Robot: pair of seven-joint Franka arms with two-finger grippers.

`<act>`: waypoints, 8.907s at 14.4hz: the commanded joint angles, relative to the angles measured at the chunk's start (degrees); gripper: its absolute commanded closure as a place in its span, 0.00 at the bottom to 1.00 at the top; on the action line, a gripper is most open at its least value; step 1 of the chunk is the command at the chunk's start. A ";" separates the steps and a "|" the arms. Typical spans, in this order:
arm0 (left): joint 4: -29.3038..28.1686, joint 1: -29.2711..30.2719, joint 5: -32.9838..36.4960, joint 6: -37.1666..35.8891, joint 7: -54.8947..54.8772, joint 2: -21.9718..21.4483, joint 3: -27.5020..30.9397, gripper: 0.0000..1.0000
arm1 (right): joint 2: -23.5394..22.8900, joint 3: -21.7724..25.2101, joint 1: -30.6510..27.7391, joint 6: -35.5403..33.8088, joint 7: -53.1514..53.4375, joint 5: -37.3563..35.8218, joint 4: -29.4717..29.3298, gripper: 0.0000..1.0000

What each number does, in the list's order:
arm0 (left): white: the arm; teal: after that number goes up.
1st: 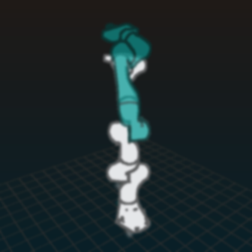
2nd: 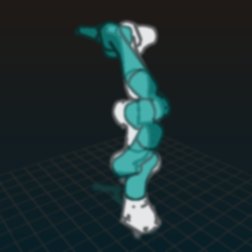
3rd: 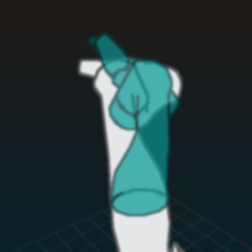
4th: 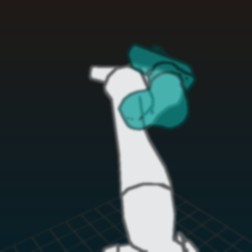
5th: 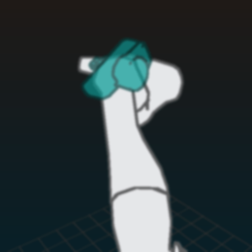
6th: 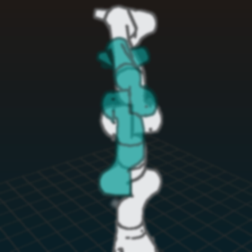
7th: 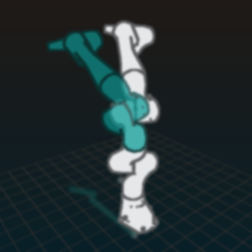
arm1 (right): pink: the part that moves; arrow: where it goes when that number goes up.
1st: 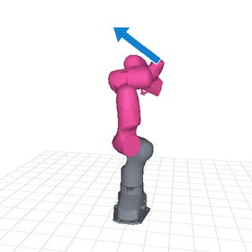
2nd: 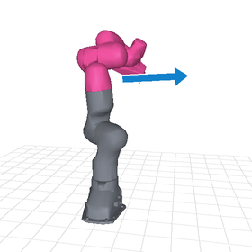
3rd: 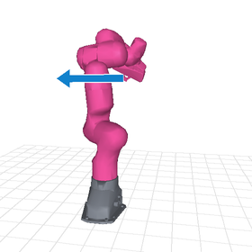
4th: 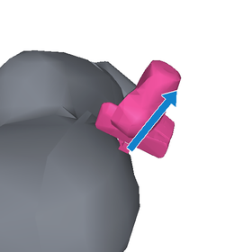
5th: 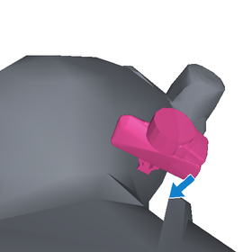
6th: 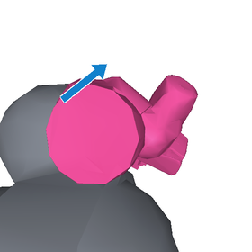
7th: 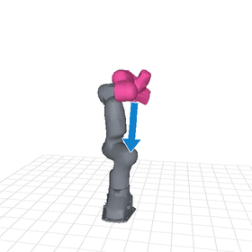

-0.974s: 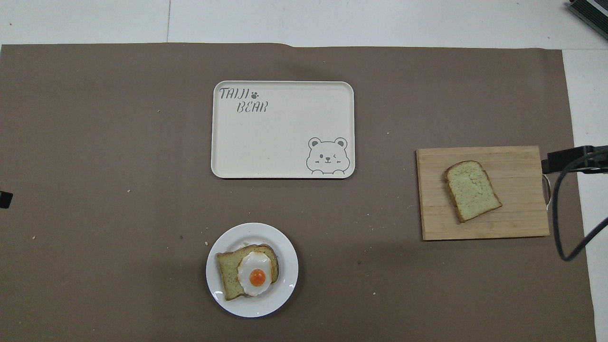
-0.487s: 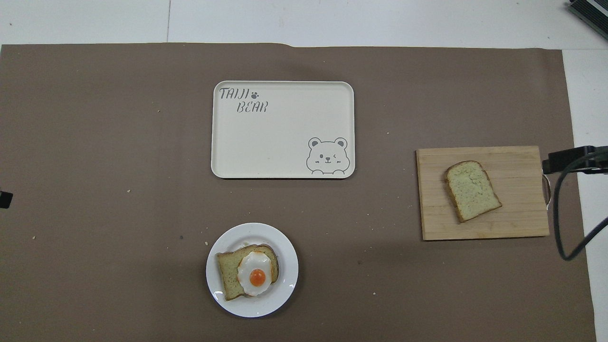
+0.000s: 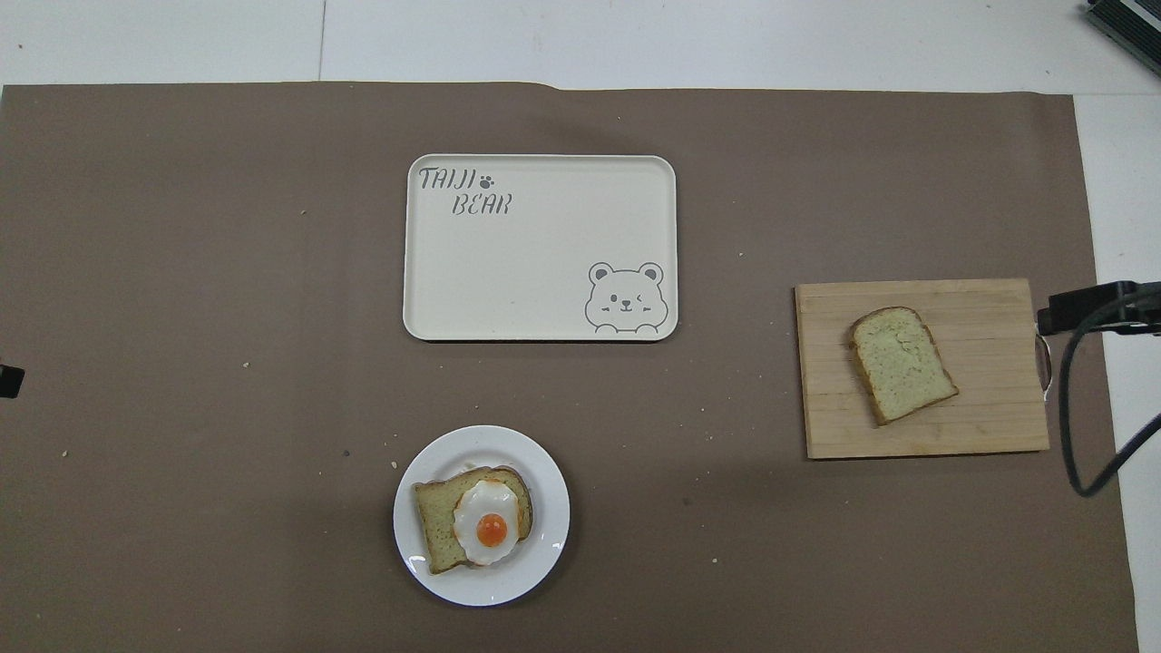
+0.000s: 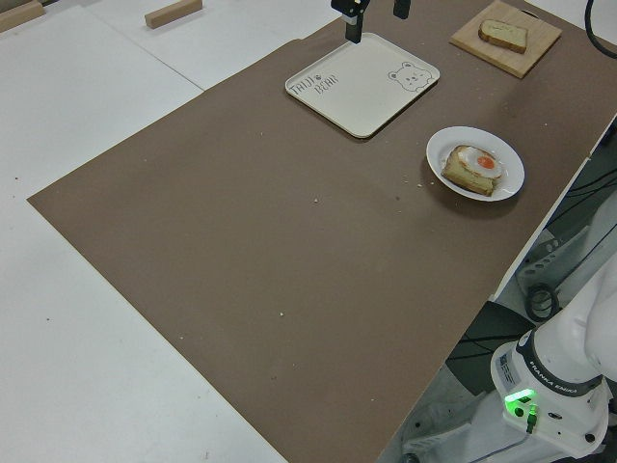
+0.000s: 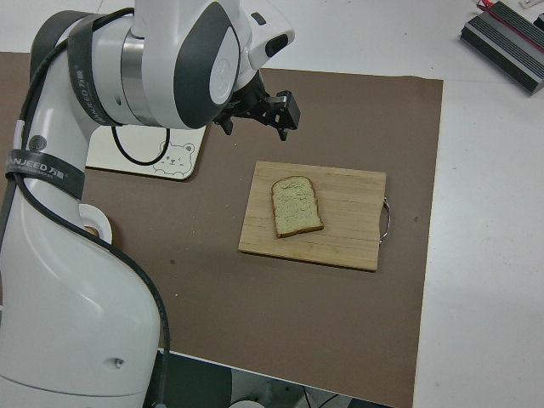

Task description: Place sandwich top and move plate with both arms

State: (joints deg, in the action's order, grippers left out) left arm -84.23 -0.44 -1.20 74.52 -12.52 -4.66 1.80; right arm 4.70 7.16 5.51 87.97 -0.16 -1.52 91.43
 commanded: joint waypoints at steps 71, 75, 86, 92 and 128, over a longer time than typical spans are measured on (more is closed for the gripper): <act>-1.55 -0.88 0.32 -0.16 0.65 -1.41 0.48 0.00 | -18.33 -0.39 -9.72 32.97 -26.82 8.64 25.55 0.11; -1.55 -0.88 0.32 -0.16 0.65 -1.41 0.48 0.00 | -18.24 -0.39 -9.46 32.35 -26.30 8.64 25.81 1.00; -1.46 -0.88 0.32 0.01 0.65 -1.41 0.48 0.00 | -19.12 -1.18 -8.94 23.58 -21.56 9.25 18.53 1.00; -1.46 -0.88 0.32 -0.16 0.65 -1.41 0.48 0.00 | -18.15 -2.33 -8.32 15.31 -21.11 16.36 15.62 1.00; -1.55 -0.88 0.32 -0.34 0.74 -1.41 0.48 0.00 | -15.07 -15.77 26.75 34.27 27.23 31.14 25.28 1.00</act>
State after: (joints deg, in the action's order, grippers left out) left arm -84.27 -0.44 -1.20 74.43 -12.50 -4.66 1.81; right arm -9.67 -8.88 31.94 120.17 26.83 28.13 115.71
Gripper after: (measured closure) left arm 0.000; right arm 0.938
